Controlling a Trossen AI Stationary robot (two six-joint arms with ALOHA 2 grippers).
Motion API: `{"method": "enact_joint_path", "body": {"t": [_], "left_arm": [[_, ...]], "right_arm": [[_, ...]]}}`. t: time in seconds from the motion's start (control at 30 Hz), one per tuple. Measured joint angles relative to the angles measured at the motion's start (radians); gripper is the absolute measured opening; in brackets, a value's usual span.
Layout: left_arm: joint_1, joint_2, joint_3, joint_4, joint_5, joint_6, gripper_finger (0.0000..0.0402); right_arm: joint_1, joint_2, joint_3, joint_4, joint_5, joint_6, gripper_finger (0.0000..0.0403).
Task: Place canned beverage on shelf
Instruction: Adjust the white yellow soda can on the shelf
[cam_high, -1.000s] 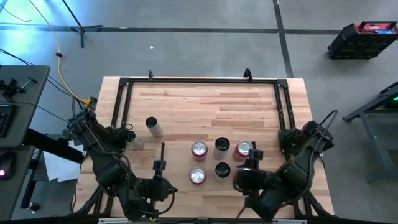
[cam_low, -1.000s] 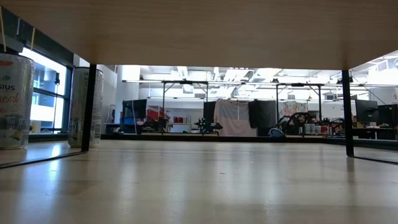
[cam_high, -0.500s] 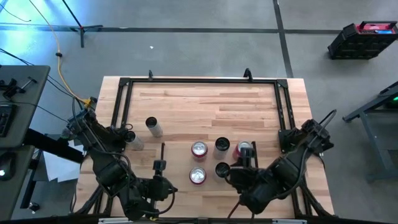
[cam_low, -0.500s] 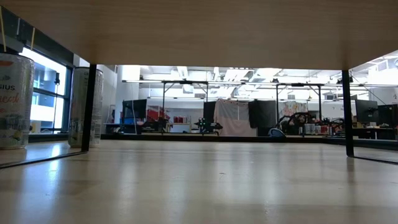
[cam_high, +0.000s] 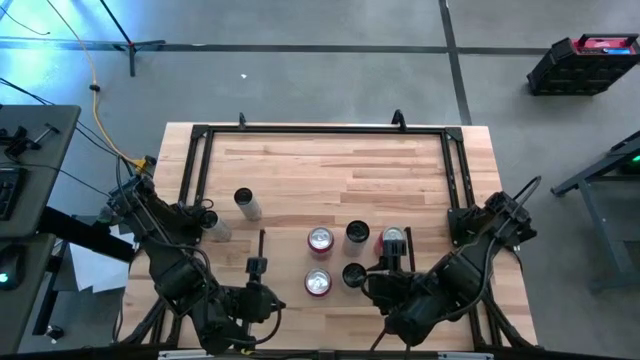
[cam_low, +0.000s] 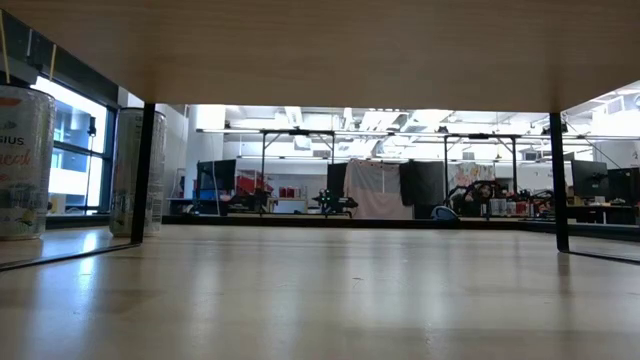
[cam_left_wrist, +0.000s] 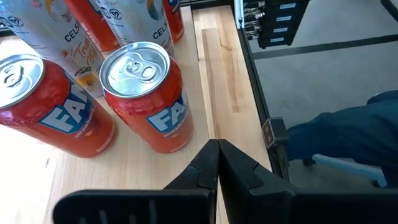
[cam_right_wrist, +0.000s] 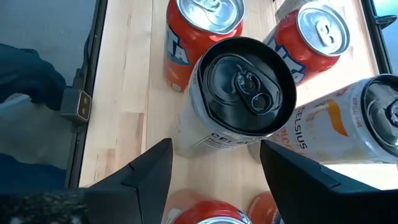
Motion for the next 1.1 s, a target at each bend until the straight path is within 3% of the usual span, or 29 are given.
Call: {"method": "enact_joint_path", "body": {"t": [0.5, 0.67, 0.8, 0.9, 1.1], "left_arm": [[0.012, 0.000, 0.000, 0.017, 0.001, -0.001, 0.0000], [0.046, 0.000, 0.038, 0.140, -0.010, 0.103, 0.0000], [0.082, -0.004, 0.049, 0.288, -0.121, 0.220, 0.0000], [0.141, 0.017, 0.048, 0.270, -0.061, 0.200, 0.0000], [0.203, 0.050, 0.047, 0.275, -0.047, 0.194, 0.0000]], "right_arm": [[0.013, -0.050, 0.001, 0.005, 0.012, 0.026, 0.0228], [0.043, -0.081, 0.002, 0.012, 0.098, 0.042, 0.0228], [0.057, -0.083, 0.002, 0.015, 0.159, 0.039, 0.0228], [0.058, -0.083, 0.002, 0.014, 0.151, 0.066, 0.0228], [0.065, -0.080, 0.001, 0.012, 0.135, 0.089, 0.0228]]}}
